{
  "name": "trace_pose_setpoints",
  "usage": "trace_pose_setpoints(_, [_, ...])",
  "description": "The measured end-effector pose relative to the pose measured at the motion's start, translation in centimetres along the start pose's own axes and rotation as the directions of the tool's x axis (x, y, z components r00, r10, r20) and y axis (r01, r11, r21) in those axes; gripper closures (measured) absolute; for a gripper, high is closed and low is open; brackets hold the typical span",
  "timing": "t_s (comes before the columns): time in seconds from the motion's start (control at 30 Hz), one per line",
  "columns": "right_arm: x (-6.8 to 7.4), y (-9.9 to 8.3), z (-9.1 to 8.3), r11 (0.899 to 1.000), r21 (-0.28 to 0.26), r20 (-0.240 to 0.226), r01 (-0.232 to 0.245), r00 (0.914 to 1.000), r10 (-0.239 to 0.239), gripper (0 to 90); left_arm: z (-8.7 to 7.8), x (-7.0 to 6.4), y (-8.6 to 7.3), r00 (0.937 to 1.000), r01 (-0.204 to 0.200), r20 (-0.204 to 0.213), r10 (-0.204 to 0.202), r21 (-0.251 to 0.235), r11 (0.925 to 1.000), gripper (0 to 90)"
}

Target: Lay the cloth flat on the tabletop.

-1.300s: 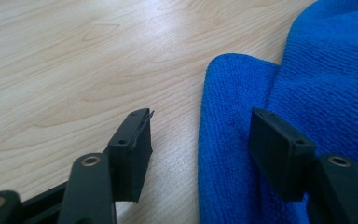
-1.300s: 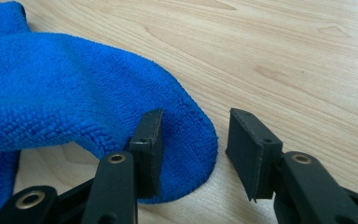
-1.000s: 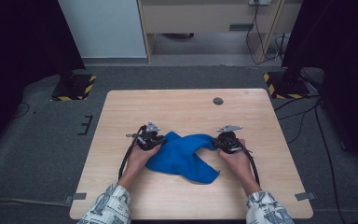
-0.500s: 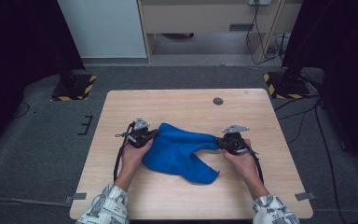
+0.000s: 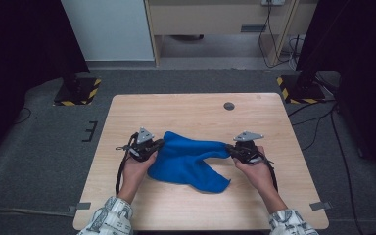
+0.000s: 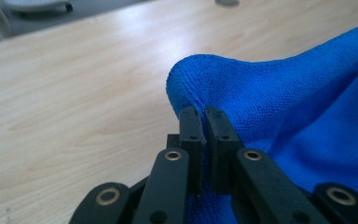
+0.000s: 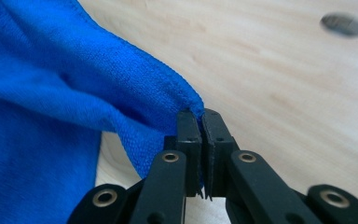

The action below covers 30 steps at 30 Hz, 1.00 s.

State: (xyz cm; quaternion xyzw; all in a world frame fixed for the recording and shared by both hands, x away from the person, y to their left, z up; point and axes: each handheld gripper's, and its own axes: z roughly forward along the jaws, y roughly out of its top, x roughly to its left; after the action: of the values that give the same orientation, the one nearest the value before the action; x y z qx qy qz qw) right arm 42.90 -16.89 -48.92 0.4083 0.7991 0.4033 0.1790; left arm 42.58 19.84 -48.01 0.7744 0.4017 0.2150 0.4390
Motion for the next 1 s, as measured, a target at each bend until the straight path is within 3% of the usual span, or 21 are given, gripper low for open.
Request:
trace_pose_setpoints(0.17, [-0.2,2.0,-1.5,0.999,-0.027,0.019,0.026,0.9995,-0.026,87.4,-0.9,0.0,1.6,1.0000,-0.001,-0.006,0.001,-0.046,0.9989,86.2])
trace_pose_setpoints(0.3, [-0.9,3.9,-1.7,0.999,-0.041,0.043,0.021,0.9989,-0.019,87.4,-0.7,0.2,2.3,0.9999,0.003,-0.014,-0.003,-0.053,0.9986,86.2])
trace_pose_setpoints(0.37, [-0.9,4.2,-1.8,0.999,-0.046,0.045,0.022,0.9988,-0.020,87.4,-0.6,0.0,2.3,0.9993,-0.027,-0.028,0.026,-0.035,0.9990,86.2])
trace_pose_setpoints(0.4, [-0.4,4.2,-1.8,0.998,-0.049,0.046,0.048,0.9979,-0.046,87.3,-0.6,-0.2,1.9,0.9982,-0.050,-0.034,0.049,-0.020,0.9985,86.1])
trace_pose_setpoints(0.43, [-0.4,4.2,-1.8,0.998,-0.049,0.046,0.048,0.9979,-0.046,87.3,-0.6,-0.2,1.9,0.9982,-0.050,-0.034,0.049,-0.020,0.9985,86.1])
trace_pose_setpoints(0.53, [0.5,2.8,-1.5,0.996,-0.033,0.033,0.077,0.9966,-0.076,87.1,-0.5,-0.6,0.2,0.9973,-0.069,-0.023,0.069,0.022,0.9974,85.9])
trace_pose_setpoints(0.77, [1.4,0.0,-1.2,0.998,-0.015,-0.004,0.065,0.9978,-0.065,87.1,-1.2,-1.7,-1.9,0.9941,-0.108,-0.004,0.108,0.071,0.9917,83.6])
trace_pose_setpoints(0.83, [1.6,-0.9,-1.1,0.998,-0.001,-0.016,0.070,0.9974,-0.070,87.0,-1.1,-2.2,-2.9,0.9911,-0.133,0.003,0.133,0.103,0.9858,83.4])
trace_pose_setpoints(0.87, [1.7,-1.9,-0.9,0.998,0.016,-0.026,0.067,0.9974,-0.066,86.8,-0.8,-2.7,-3.7,0.9879,-0.155,0.010,0.155,0.138,0.9783,82.9])
trace_pose_setpoints(1.0, [1.7,-3.2,-0.4,0.997,0.060,-0.039,0.058,0.9977,-0.056,86.5,-0.4,-3.3,-4.4,0.9863,-0.164,0.012,0.164,0.179,0.9702,79.3])
